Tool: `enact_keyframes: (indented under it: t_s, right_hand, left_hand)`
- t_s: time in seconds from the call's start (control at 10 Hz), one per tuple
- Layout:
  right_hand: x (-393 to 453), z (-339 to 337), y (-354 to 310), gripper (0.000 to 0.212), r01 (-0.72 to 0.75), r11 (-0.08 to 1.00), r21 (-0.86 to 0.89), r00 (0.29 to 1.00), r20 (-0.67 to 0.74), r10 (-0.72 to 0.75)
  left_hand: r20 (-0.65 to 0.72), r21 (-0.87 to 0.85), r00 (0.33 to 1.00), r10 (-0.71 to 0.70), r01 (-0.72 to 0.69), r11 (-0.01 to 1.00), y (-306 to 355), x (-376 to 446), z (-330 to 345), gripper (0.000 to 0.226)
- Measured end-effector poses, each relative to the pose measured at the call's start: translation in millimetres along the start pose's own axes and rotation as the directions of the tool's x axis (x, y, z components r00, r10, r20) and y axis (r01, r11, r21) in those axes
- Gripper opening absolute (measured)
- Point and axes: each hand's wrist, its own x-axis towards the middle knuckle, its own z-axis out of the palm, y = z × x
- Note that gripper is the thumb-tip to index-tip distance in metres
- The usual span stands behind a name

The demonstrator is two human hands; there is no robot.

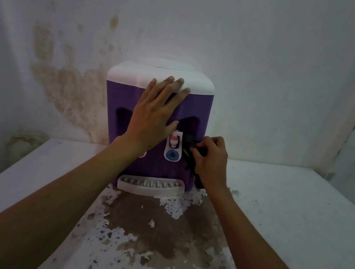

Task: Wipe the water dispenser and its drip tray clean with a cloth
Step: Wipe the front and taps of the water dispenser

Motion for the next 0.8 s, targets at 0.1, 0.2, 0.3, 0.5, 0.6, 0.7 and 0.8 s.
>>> enact_keyframes:
  t_s: [0.1, 0.2, 0.3, 0.5, 0.6, 0.7, 0.8]
  right_hand:
    - [-18.3, 9.1, 15.0, 0.018, -0.022, 1.0, 0.012, 1.0, 0.013, 0.022]
    - [-33.5, 12.0, 29.3, 0.02, -0.1, 0.995, -0.007, 0.988, 0.12, 0.1]
    - [-45.2, 12.7, 42.7, 0.022, -0.173, 0.978, -0.121, 0.938, 0.281, 0.2]
    - [-23.1, 3.6, 31.0, 0.02, -0.202, 0.973, -0.116, 0.947, 0.23, 0.224]
    - [0.4, -10.0, 6.8, 0.017, -0.145, 0.989, 0.003, 0.988, 0.049, 0.145]
    - [25.3, -16.6, -15.4, 0.018, -0.061, 0.994, 0.087, 0.993, -0.095, 0.07]
    - [33.4, -12.7, -19.5, 0.02, -0.013, 0.996, 0.085, 0.994, -0.111, 0.023]
  left_hand:
    - [0.001, -0.007, 1.0, -0.001, 0.001, 1.0, -0.4, -0.5, 0.4, 0.081]
    - [-0.003, -0.015, 1.0, -0.004, 0.004, 1.0, 0.0, -1.0, 1.5, 0.081]
    - [-0.013, -0.021, 1.0, -0.012, 0.012, 1.0, 1.6, -1.4, 2.4, 0.08]
    - [-0.011, -0.018, 1.0, -0.013, 0.013, 1.0, 2.5, 0.1, 1.3, 0.081]
    - [-0.016, -0.017, 1.0, -0.019, 0.019, 1.0, 3.4, -0.6, 2.4, 0.081]
    - [-0.01, -0.013, 1.0, -0.021, 0.021, 1.0, 3.7, -1.0, 2.7, 0.08]
    - [-0.007, -0.011, 1.0, -0.016, 0.016, 1.0, 3.0, -0.7, 2.2, 0.08]
